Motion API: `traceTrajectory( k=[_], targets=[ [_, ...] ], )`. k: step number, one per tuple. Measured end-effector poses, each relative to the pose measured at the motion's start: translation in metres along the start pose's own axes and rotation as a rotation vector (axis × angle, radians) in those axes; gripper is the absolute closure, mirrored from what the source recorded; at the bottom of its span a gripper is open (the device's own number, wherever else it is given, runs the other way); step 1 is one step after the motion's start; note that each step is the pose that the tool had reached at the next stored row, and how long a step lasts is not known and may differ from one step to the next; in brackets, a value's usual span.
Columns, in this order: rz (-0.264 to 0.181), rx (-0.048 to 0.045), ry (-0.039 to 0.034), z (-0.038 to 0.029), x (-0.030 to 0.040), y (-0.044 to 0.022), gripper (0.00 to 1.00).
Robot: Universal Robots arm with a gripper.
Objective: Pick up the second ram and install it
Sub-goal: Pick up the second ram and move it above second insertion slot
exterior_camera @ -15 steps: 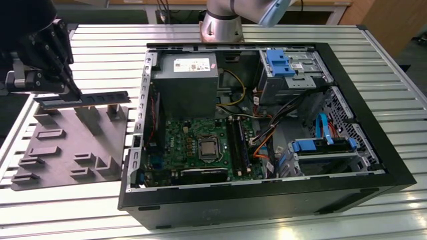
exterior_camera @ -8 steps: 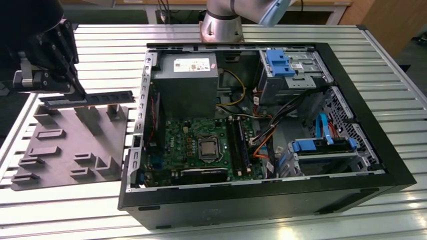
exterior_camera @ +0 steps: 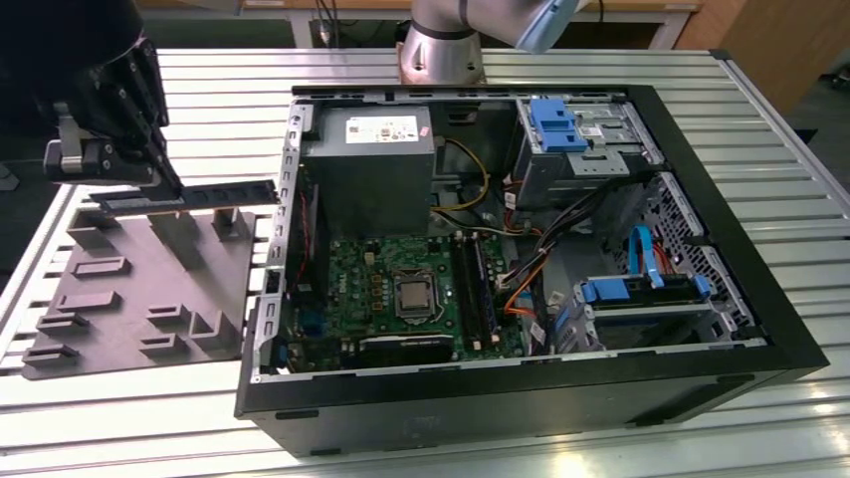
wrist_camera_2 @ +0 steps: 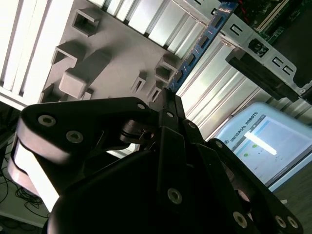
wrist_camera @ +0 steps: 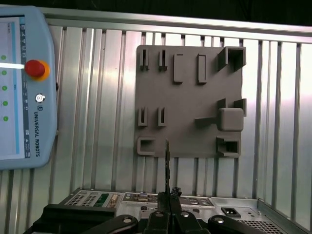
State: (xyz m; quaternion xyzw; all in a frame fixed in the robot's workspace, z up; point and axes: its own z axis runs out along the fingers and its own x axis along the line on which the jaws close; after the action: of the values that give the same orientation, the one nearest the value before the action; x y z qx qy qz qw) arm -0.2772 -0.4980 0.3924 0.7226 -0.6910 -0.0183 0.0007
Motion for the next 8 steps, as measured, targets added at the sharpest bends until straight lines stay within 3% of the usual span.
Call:
traceTrajectory(
  k=[8],
  targets=[
    [0.0,0.0001,-0.0001,-0.0002,0.0004,-0.0097,0.89]
  ],
)
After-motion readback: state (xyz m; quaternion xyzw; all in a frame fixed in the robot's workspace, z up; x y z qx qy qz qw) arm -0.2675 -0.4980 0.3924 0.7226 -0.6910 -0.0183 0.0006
